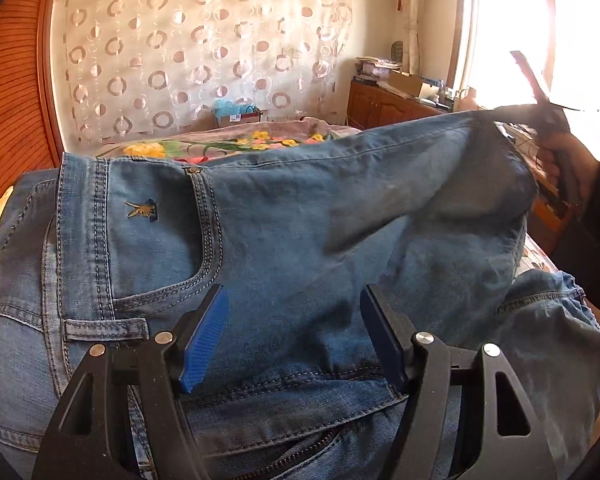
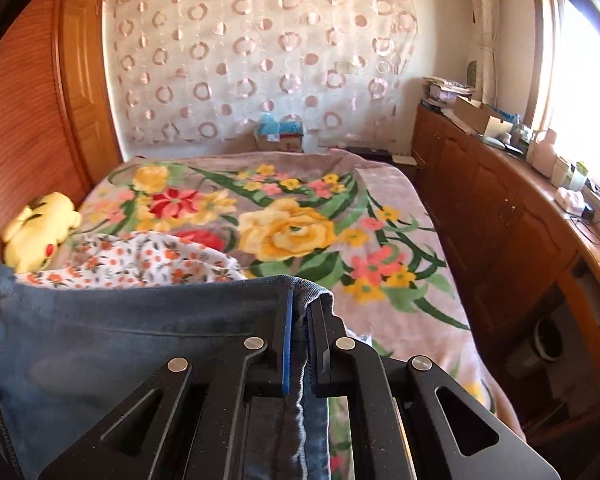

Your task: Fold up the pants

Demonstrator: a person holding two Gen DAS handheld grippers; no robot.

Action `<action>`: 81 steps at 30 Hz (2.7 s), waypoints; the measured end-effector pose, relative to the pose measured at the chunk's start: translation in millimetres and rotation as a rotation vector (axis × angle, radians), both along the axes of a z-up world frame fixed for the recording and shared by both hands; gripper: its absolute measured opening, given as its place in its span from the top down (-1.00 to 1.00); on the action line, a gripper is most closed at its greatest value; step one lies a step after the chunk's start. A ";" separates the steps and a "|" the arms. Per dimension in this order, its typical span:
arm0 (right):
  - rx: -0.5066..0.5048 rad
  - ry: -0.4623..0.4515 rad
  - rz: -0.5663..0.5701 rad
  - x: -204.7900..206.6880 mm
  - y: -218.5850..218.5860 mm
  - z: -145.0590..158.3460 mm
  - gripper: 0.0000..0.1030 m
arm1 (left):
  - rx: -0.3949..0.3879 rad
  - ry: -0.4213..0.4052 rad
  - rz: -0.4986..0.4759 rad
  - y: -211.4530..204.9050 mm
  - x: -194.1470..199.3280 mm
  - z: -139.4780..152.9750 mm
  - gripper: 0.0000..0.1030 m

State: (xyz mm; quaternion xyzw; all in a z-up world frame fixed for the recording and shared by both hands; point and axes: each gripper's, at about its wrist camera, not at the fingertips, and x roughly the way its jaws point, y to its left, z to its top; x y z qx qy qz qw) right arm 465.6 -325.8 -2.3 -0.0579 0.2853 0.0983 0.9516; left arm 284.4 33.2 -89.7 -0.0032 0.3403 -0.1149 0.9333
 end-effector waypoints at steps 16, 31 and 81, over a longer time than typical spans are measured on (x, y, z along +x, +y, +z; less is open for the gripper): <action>0.091 0.142 0.025 -32.6 -21.9 -36.8 0.29 | 0.005 0.024 0.001 -5.1 8.3 -1.0 -0.34; 0.232 0.265 0.140 -56.1 -87.2 -74.5 0.29 | 0.027 0.046 0.010 -9.6 14.8 -5.1 -0.34; 0.296 0.151 0.152 -117.8 -120.6 -24.7 0.67 | 0.041 0.052 0.020 -14.0 13.7 -8.7 -0.34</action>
